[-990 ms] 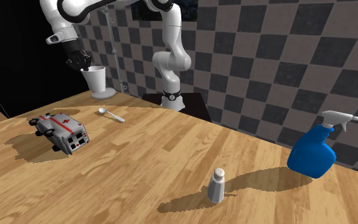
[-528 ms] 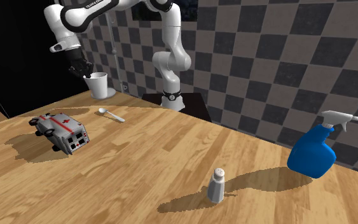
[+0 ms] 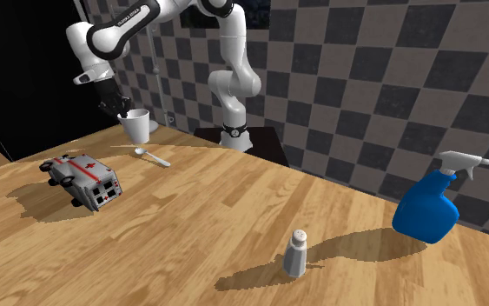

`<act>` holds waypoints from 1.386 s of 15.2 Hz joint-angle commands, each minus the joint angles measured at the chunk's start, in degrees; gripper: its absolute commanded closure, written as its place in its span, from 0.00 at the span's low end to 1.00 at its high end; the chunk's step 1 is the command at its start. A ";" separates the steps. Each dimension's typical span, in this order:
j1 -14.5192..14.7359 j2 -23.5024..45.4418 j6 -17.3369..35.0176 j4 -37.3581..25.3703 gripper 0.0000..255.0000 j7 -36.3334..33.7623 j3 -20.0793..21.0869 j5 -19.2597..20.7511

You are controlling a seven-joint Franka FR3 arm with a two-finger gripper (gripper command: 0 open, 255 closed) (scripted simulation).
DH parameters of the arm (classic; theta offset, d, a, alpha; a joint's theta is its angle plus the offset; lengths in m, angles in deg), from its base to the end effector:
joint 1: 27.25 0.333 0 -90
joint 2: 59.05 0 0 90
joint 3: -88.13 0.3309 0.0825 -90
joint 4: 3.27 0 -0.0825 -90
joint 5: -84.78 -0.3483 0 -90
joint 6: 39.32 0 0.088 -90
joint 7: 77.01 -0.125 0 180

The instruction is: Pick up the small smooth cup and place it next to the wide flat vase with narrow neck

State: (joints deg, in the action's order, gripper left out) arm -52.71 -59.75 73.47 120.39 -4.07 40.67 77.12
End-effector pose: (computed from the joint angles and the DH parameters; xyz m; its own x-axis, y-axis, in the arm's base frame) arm 0.1510 -0.4566 0.4048 0.9958 -0.0683 0.0612 -0.0539 -0.9760 -0.2111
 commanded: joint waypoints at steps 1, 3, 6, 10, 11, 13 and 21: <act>-0.07 1.03 1.28 0.63 1.00 0.81 -0.10 -0.87; -0.14 2.05 2.55 1.32 1.00 1.62 -0.14 -1.76; -0.15 2.05 2.55 1.32 1.00 1.62 -0.13 -1.76; -0.15 2.05 2.55 1.32 1.00 1.62 -0.13 -1.76; -0.15 2.05 2.55 1.31 0.00 1.61 -0.13 -1.76; -0.15 2.06 2.55 1.31 0.00 1.62 -0.13 -1.77; -0.36 -0.21 -4.50 -4.36 0.00 -0.01 -0.41 0.52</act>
State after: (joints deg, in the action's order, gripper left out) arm -53.07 -59.71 69.69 116.51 -3.89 40.26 77.40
